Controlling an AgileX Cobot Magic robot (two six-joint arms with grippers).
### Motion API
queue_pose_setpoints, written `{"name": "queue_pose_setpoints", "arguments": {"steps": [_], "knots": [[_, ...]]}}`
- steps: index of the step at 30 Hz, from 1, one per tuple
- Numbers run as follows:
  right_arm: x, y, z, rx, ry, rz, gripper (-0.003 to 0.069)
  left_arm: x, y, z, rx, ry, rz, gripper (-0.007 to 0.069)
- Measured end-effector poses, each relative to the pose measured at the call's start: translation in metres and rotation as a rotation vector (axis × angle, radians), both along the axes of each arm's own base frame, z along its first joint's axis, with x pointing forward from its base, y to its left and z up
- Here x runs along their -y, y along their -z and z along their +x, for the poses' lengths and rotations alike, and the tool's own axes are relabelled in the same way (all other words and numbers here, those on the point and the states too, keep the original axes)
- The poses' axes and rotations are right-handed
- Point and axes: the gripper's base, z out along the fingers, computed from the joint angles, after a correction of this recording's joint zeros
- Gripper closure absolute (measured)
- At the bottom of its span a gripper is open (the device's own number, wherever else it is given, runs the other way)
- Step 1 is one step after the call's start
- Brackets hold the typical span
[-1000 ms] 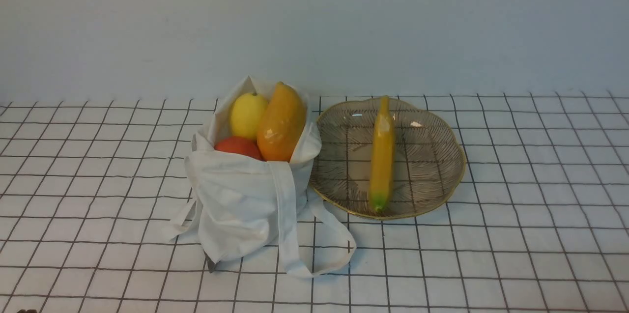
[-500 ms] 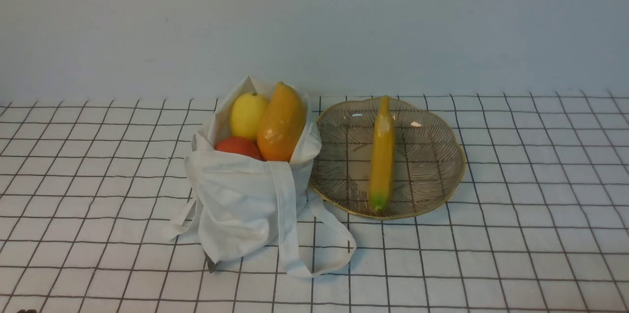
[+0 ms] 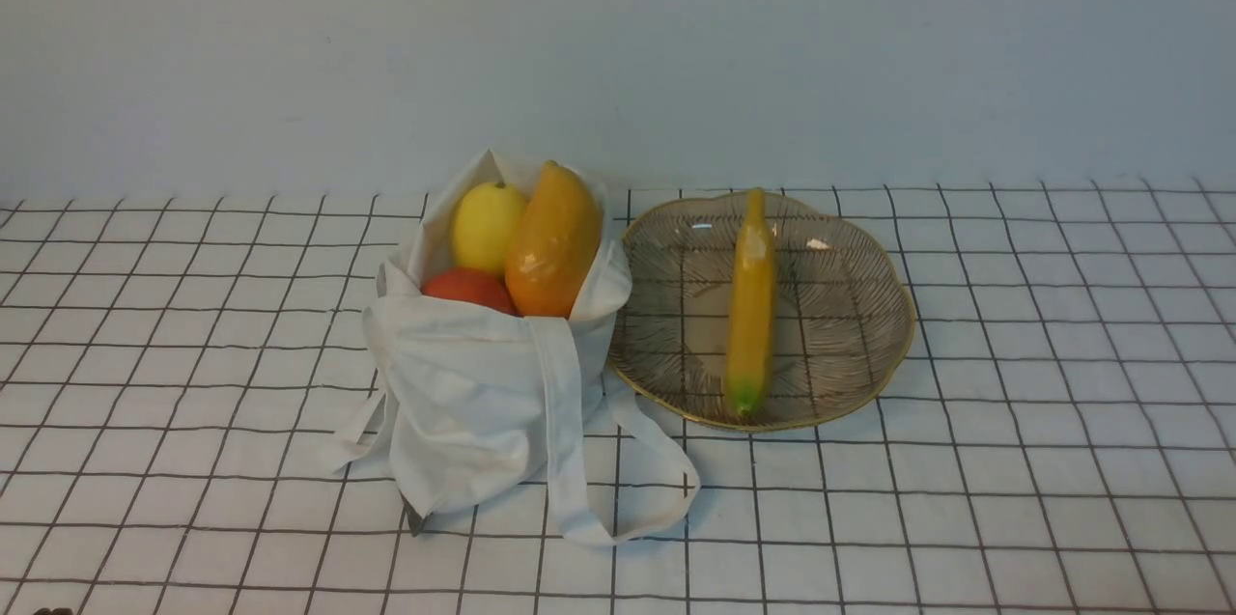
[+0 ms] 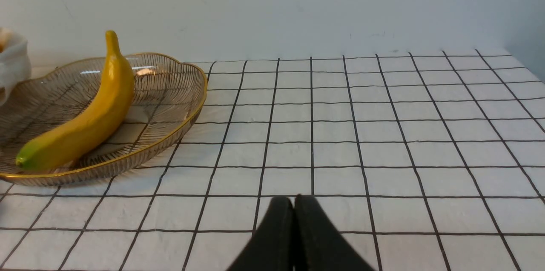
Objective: Take the fruit out of the bag on the white checkered tablecloth and place them on the plate.
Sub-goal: 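Reach into the cloth bag and grasp the fruit inside with the left gripper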
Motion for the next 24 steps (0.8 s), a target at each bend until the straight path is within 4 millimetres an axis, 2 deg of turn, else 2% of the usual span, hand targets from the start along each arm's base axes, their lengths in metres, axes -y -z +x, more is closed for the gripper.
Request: {"name": "queue_pose_setpoints", "arguments": {"steps": [8,10,15,17,19,24], "knots": [[0.000,0.000,0.000,0.000,0.000,0.000,0.0674,0.001,0.000,0.000,-0.002,-0.006,-0.044,0.0632],[0.000,0.000,0.000,0.000,0.000,0.000,0.0674,0.004,0.000,0.000,-0.013,-0.022,-0.208,0.0632],[0.000,0.000,0.000,0.000,0.000,0.000,0.0674,0.017,-0.002,-0.001,-0.078,-0.071,-0.813,0.0632],[0.000,0.000,0.000,0.000,0.000,0.000,0.0674,0.021,-0.005,-0.002,-0.105,-0.078,-1.005,0.0632],[0.000,0.000,0.000,0.000,0.000,0.000,0.0674,0.023,-0.007,-0.002,-0.112,-0.073,-1.087,0.0632],[0.000,0.000,0.000,0.000,0.000,0.000,0.0674,0.022,-0.012,-0.001,-0.066,-0.066,-1.143,0.0632]]}}
